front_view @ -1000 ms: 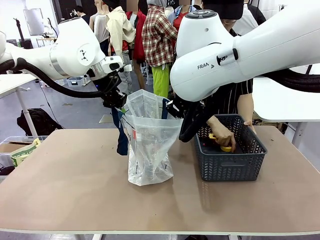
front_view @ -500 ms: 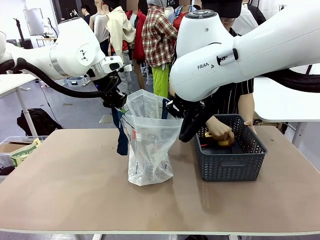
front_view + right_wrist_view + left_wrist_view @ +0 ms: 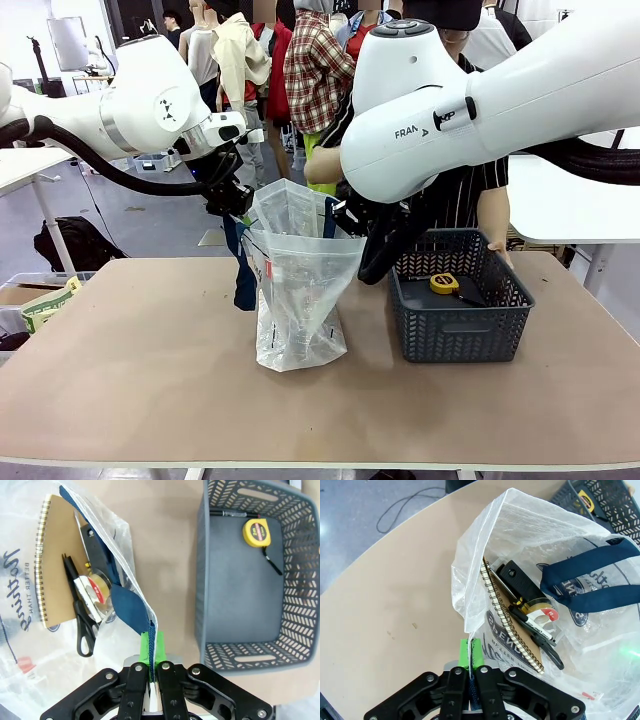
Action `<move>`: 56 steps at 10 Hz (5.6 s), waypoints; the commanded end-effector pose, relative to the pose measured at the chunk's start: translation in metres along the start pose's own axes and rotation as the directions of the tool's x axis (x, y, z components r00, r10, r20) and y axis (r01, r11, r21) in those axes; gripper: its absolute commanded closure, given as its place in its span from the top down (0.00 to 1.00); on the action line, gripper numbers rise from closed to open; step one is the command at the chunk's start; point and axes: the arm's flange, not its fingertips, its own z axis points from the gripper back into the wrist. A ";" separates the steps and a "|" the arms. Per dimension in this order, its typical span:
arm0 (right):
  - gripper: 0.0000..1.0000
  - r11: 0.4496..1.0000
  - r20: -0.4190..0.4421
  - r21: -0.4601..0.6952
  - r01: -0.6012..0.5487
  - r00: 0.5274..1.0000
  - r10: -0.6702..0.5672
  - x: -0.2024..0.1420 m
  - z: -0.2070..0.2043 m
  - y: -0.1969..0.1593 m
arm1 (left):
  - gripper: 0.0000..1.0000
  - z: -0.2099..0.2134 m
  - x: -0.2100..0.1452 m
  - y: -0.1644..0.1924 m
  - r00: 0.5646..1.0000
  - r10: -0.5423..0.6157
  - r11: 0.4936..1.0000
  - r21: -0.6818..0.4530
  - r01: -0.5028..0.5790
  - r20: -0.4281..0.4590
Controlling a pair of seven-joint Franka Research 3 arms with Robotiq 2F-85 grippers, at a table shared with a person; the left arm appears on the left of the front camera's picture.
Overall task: Transfer purchased items from the store into the shopping bag.
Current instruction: Move the Reusable shopping bag to the right side of the table.
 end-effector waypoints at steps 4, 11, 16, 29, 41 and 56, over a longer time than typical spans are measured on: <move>0.00 1.000 -0.004 -0.006 0.001 1.000 -0.001 -0.002 0.000 -0.001 | 0.00 0.004 0.001 0.002 1.000 0.001 1.000 0.020 -0.001 -0.005; 0.00 1.000 -0.004 -0.006 0.001 1.000 -0.001 -0.002 0.000 -0.001 | 0.00 0.004 0.001 0.002 1.000 0.001 1.000 0.020 -0.001 -0.005; 0.00 1.000 -0.004 -0.006 0.001 1.000 -0.001 -0.002 0.000 -0.001 | 0.00 0.004 0.001 0.002 1.000 0.001 1.000 0.020 -0.001 -0.005; 0.00 1.000 -0.004 -0.006 0.001 1.000 -0.001 -0.002 0.000 -0.001 | 0.00 0.004 0.001 0.002 1.000 0.001 1.000 0.020 -0.001 -0.005; 0.00 1.000 -0.004 -0.006 0.001 1.000 -0.001 -0.002 0.000 -0.001 | 0.00 0.004 0.001 0.002 1.000 0.001 1.000 0.020 -0.001 -0.005; 0.00 0.984 -0.006 0.019 -0.180 0.984 0.180 0.007 0.003 0.061 | 0.77 0.011 0.002 -0.018 0.993 0.097 0.969 -0.235 -0.080 0.064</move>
